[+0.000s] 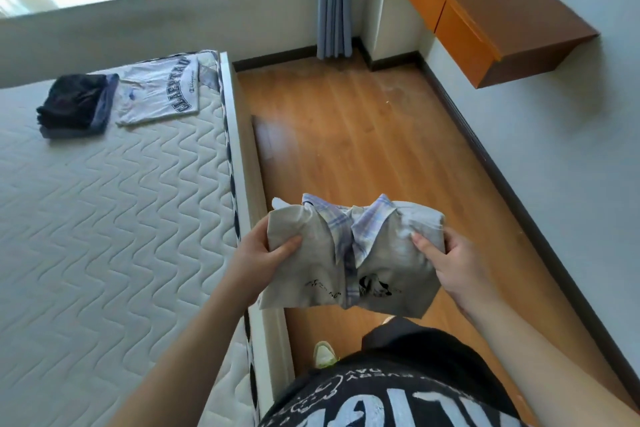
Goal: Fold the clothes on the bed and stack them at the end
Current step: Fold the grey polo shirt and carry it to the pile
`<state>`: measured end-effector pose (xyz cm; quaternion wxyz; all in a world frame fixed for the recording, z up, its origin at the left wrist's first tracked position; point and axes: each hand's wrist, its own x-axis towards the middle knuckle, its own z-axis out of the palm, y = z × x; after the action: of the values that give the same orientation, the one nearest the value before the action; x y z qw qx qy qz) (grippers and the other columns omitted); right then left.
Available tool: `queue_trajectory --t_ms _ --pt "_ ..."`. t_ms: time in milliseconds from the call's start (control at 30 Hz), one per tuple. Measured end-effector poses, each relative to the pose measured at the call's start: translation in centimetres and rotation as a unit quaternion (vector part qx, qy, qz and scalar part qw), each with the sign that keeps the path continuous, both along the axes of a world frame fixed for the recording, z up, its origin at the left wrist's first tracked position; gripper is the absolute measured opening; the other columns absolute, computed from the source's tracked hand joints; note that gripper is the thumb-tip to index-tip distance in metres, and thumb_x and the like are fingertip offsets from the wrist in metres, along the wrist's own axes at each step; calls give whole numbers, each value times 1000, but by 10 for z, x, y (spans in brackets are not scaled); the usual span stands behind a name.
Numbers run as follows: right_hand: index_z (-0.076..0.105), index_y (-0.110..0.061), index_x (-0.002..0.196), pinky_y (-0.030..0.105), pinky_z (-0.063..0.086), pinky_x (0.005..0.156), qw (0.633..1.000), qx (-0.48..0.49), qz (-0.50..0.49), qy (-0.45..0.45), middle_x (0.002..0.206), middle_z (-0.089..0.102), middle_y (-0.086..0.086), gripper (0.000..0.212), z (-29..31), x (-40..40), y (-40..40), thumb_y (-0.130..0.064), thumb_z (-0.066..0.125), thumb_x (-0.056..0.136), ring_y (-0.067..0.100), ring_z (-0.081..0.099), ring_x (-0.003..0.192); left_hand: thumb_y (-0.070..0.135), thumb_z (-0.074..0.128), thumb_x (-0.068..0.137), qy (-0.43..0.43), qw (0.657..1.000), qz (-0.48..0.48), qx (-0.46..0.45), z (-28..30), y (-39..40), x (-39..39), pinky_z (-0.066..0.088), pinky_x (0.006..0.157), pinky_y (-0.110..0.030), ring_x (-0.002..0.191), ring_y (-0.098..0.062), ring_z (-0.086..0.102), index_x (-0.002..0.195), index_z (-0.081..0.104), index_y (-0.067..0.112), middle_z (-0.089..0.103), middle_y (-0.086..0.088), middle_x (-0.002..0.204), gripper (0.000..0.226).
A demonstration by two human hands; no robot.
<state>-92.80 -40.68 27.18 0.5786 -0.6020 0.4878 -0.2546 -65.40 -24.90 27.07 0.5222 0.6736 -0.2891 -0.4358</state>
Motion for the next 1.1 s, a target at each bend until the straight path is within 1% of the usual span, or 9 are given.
queue_trajectory --t_ms 200,333,433,533,600,700,800,967,1100 --pt "69 -43 97 23 53 63 999 -19 25 12 91 75 -12 14 -4 40 -100 -45 73 84 7 72 81 39 75 80 12 1000 14 0 -5 -92 32 58 75 -28 99 -15 71 115 66 39 73 3 108 36" --pt "65 -48 99 14 49 59 996 -57 61 28 90 73 -21 20 0 67 -172 -54 72 81 -3 69 80 40 76 77 19 999 51 0 -1 -149 54 57 74 -27 98 -18 71 110 68 39 74 0 108 34" --pt "64 -49 99 16 48 62 994 -69 76 31 90 72 -22 17 8 85 -224 -48 72 84 -4 67 82 41 78 73 36 994 98 -5 9 -182 71 57 73 -26 99 -20 71 109 70 36 74 -3 107 37" --pt "65 -51 96 10 48 62 992 -62 104 21 90 73 -22 17 17 113 -272 -40 73 86 -4 68 82 41 80 69 49 989 137 -9 16 -211 88 57 72 -26 97 -21 72 105 72 34 74 -4 106 37" --pt "66 -50 94 10 47 64 990 -69 123 26 90 73 -22 18 21 138 -297 -36 74 86 -3 68 83 42 79 70 51 986 160 -9 17 -224 99 58 72 -29 97 -22 72 107 71 33 74 -5 107 39" --pt "66 -48 97 20 50 69 987 -80 138 31 91 73 -22 16 17 179 -327 -40 73 85 -3 67 84 43 79 71 45 979 197 -10 15 -240 123 58 73 -32 98 -23 72 109 71 32 74 -5 107 40" --pt "64 -50 97 10 45 62 981 -99 160 52 87 70 -27 14 14 225 -350 -46 71 85 -9 64 81 43 77 70 48 972 228 -6 7 -258 156 58 74 -35 98 -25 71 107 71 31 74 -6 105 38" --pt "69 -32 100 10 47 64 978 -89 184 46 89 72 -22 15 9 315 -382 -37 73 86 -6 66 81 44 75 70 43 968 249 -1 -4 -287 227 60 79 -43 97 -27 71 101 72 33 75 -5 101 33" --pt "70 -31 103 24 53 77 980 -58 187 44 93 74 -19 17 9 379 -401 -32 73 87 -2 68 87 43 78 72 43 973 228 -11 -6 -308 281 59 75 -34 96 -20 72 106 70 35 75 -2 103 35"
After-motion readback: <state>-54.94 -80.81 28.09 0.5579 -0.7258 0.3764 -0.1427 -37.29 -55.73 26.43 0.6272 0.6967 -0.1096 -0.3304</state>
